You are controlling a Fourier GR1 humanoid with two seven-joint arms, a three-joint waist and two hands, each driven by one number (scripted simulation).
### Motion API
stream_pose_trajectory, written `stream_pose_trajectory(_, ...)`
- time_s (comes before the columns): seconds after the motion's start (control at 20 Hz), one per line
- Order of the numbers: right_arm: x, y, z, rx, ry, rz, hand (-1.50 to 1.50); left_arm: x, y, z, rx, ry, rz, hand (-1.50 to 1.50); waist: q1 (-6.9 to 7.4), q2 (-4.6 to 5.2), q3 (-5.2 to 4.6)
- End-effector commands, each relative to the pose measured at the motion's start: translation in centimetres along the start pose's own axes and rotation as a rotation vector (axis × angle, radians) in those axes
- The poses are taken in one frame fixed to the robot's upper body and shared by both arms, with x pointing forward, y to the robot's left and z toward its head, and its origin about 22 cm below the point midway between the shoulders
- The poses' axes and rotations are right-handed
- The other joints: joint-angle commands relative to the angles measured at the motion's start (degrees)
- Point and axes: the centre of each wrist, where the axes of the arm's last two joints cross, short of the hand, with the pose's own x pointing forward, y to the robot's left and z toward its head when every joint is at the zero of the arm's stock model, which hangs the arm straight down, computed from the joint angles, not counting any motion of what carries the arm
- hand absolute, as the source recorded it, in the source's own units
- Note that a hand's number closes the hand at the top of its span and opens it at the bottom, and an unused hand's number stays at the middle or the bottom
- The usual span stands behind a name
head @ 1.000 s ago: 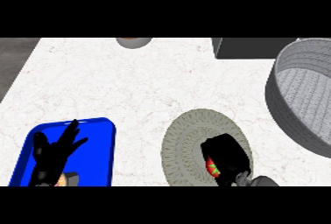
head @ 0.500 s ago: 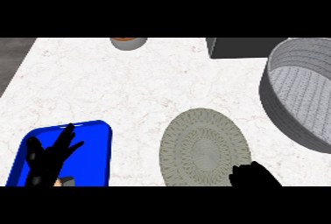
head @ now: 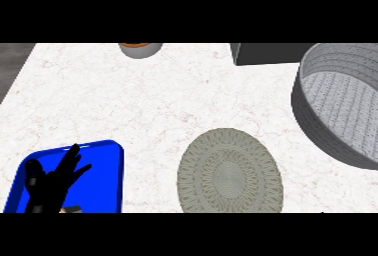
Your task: Pick the tomato from the placemat and place it in the basket
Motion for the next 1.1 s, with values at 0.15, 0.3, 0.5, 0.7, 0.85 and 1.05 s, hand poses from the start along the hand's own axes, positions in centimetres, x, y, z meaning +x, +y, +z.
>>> stream_pose_trajectory(0.15, 3.4, -7.5, 1.7, -0.297, -0.111, -0.283, 1.5, -1.3, -0.5, -0.2, -0.011, 0.078, -0.002, 0.0, -0.51, 0.45, -0.66)
stream_pose_trajectory(0.3, 3.7, -10.7, 2.7, -0.353, -0.064, -0.307, 1.5, -1.0, -1.5, -0.1, -0.023, 0.062, 0.006, 0.0, -0.11, 0.47, -0.65)
stream_pose_trajectory(0.5, 3.8, -15.1, 3.3, -0.439, 0.002, -0.286, 1.5, -0.4, 0.0, -0.4, -0.019, 0.058, -0.011, 0.0, 0.87, 0.53, -0.73)
stream_pose_trajectory(0.7, 1.2, -19.4, 3.3, -0.554, 0.065, -0.328, 1.5, -1.9, 0.1, 0.4, -0.048, 0.064, -0.021, 0.0, 2.49, 0.65, -0.76)
stream_pose_trajectory(0.85, -0.1, -23.5, 3.5, -0.573, 0.097, -0.335, 1.5, -1.0, -0.3, -0.2, -0.044, 0.044, -0.018, 0.0, 2.79, 0.62, -0.75)
stream_pose_trajectory(1.05, -2.7, -28.8, 4.6, -0.587, 0.13, -0.342, 1.5, -0.5, -1.5, -0.6, -0.055, 0.046, -0.015, 0.0, 3.14, 0.6, -0.67)
